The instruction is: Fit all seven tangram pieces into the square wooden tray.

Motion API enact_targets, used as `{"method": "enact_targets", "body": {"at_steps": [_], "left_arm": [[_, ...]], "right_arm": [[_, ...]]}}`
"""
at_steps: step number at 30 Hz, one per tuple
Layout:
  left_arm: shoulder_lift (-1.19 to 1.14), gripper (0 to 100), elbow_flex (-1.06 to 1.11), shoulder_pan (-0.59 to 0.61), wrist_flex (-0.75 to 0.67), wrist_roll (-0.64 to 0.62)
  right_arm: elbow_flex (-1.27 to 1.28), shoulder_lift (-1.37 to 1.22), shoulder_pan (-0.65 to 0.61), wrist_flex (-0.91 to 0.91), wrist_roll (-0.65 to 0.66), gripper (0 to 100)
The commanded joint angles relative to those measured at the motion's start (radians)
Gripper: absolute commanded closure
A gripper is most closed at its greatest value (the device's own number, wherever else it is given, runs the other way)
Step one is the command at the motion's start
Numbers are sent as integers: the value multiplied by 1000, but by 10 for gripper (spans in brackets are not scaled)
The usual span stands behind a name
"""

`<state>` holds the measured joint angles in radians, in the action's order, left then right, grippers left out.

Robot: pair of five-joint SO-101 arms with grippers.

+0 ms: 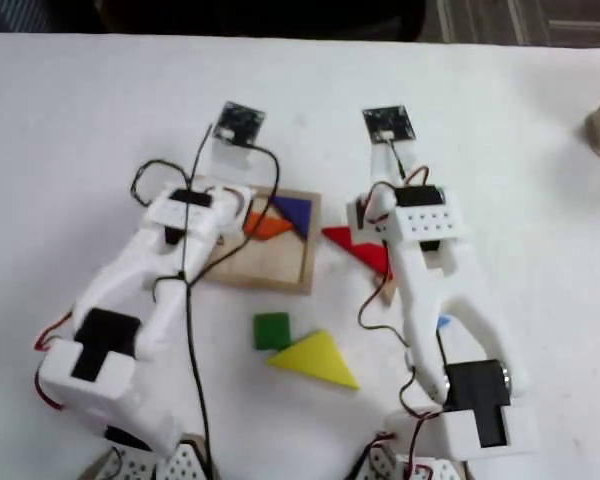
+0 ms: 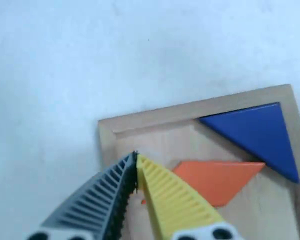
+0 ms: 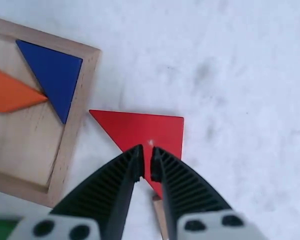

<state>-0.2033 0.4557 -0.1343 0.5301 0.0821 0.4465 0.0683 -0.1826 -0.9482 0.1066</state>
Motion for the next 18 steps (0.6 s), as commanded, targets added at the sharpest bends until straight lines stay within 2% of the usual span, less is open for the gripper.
{"method": "enact_targets", "body": {"at_steps": [1,8,13,18], "left_arm": [[-54,977,-117,4,-25,-44],[-153,977,-236,2,114,-37],[-101,978,-175,-8,169,-37],[-12,978,-58,-48,164,-34]], "right_arm": [[-52,13,8,13,-11,971],[-49,12,8,13,-11,971],[-48,13,8,13,-11,971],[-49,13,8,16,-11,971]]}}
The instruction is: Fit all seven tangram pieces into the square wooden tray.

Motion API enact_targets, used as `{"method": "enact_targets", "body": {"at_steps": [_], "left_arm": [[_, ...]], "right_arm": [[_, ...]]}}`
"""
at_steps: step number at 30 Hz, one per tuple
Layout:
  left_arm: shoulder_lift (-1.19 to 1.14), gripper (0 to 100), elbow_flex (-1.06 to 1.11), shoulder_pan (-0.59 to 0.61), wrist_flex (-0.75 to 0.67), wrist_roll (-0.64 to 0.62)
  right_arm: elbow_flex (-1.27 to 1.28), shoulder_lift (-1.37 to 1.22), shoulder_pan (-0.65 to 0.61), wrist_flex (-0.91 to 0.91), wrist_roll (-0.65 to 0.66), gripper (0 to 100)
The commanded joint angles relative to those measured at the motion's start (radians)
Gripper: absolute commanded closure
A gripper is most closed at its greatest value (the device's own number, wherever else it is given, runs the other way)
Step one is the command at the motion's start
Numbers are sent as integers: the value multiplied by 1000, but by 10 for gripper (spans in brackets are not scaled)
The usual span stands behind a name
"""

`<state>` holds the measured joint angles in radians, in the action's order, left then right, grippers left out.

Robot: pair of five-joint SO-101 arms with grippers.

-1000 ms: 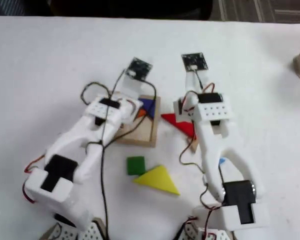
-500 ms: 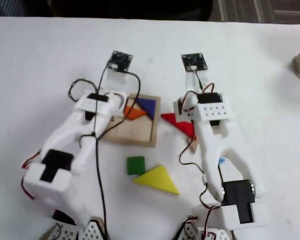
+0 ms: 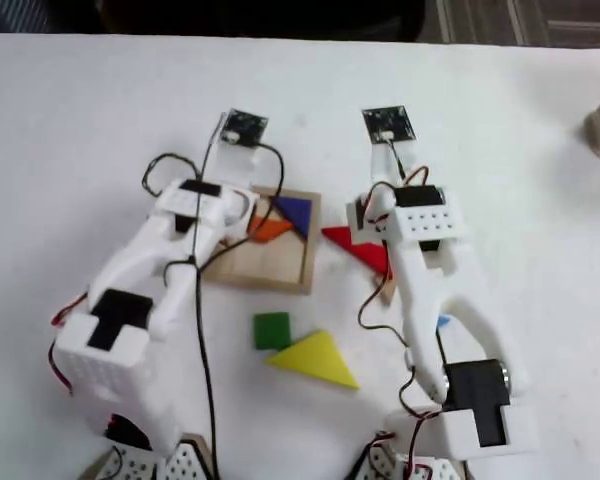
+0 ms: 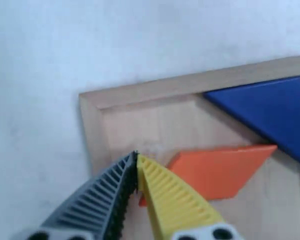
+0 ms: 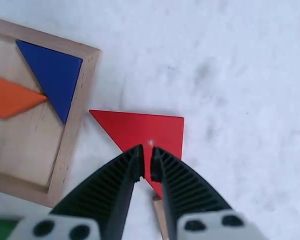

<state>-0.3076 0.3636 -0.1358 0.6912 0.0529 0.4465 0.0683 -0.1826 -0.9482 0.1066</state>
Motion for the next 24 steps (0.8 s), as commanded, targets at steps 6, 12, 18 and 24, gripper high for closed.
{"method": "enact_targets", "body": {"at_steps": [6,12,18,24], "left_arm": [[176,978,133,-128,2,80],[228,978,180,-162,2,78],[271,978,224,-197,2,78],[272,978,226,-153,-29,78]], "right_arm": [[-51,13,8,18,-11,971],[-54,12,8,19,-11,971],[-54,13,8,19,-11,971],[-54,15,8,19,-11,971]]}}
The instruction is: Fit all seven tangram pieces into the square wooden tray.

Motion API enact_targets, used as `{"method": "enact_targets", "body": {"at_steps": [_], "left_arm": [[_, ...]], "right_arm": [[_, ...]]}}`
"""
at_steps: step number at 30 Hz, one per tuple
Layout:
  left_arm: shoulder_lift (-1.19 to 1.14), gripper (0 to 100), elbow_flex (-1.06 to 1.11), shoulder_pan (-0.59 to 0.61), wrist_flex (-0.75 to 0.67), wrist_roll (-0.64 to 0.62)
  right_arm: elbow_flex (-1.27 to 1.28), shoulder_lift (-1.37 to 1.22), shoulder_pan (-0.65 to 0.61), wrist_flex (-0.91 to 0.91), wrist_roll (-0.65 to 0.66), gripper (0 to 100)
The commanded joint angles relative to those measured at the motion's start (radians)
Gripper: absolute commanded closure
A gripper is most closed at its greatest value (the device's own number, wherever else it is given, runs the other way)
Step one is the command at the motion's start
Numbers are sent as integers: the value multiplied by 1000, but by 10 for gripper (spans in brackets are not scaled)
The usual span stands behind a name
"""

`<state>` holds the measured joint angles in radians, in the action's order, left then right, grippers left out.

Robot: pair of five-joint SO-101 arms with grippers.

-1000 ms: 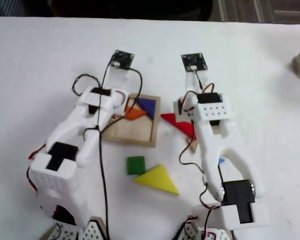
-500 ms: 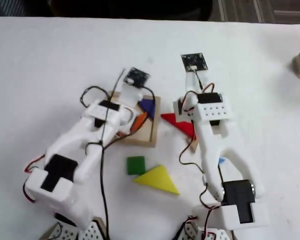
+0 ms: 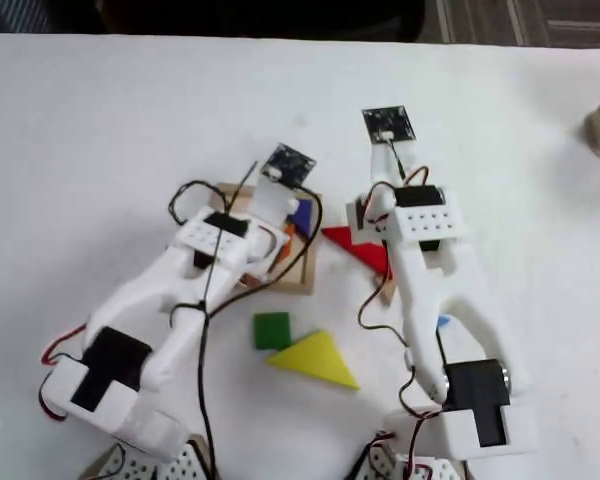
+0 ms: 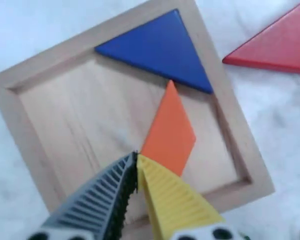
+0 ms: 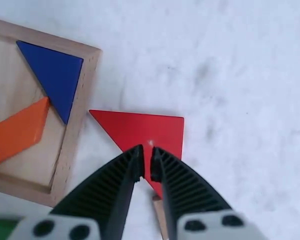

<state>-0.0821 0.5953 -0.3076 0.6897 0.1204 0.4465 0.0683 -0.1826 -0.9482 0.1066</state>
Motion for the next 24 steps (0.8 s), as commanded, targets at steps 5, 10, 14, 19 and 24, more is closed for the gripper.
{"method": "enact_targets", "body": {"at_steps": [5,10,14,19,24], "left_arm": [[27,977,3,-18,-2,11],[27,977,-2,-94,57,9],[27,977,2,-137,63,8],[27,977,0,-166,60,-38],[74,977,-34,-59,60,-75]], "right_arm": [[-54,15,8,18,-11,971],[-54,15,8,18,-11,971],[-54,15,8,18,-11,971],[-55,15,8,19,-11,971],[-55,15,8,19,-11,971]]}}
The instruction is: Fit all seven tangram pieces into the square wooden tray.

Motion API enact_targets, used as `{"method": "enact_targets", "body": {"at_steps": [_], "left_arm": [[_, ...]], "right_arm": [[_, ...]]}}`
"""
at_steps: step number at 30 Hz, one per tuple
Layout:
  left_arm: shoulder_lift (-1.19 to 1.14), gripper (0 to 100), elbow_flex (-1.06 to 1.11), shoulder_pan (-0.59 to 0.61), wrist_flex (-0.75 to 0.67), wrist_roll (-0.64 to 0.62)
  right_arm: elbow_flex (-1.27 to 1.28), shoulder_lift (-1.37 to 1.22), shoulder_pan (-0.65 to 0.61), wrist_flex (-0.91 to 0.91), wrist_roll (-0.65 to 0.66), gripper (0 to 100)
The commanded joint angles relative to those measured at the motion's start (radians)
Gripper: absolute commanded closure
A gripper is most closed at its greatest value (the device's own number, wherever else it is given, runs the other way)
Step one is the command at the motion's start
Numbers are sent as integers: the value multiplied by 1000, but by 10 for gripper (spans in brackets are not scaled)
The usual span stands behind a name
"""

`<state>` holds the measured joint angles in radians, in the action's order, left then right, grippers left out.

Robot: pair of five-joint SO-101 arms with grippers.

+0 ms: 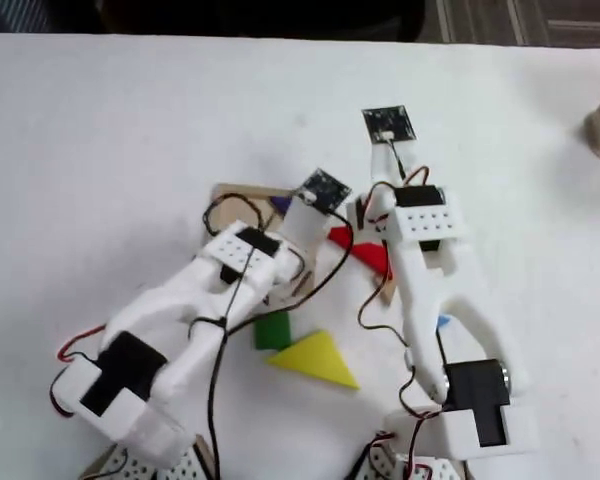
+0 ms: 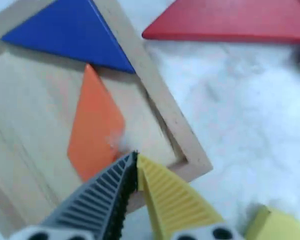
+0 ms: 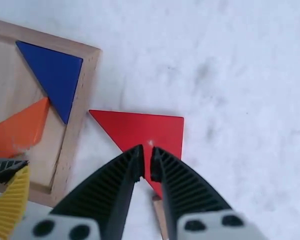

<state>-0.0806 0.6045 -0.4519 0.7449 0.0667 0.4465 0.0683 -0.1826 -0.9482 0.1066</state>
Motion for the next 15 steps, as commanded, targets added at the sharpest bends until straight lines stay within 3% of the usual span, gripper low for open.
{"method": "enact_targets", "body": {"at_steps": [1,5,15], "left_arm": [[105,977,-49,139,0,-21],[174,977,-25,255,-48,-23],[134,977,0,163,-118,-23]], "right_arm": [[-55,15,8,19,-11,971],[-55,15,8,19,-11,971],[-55,15,8,19,-11,971]]}}
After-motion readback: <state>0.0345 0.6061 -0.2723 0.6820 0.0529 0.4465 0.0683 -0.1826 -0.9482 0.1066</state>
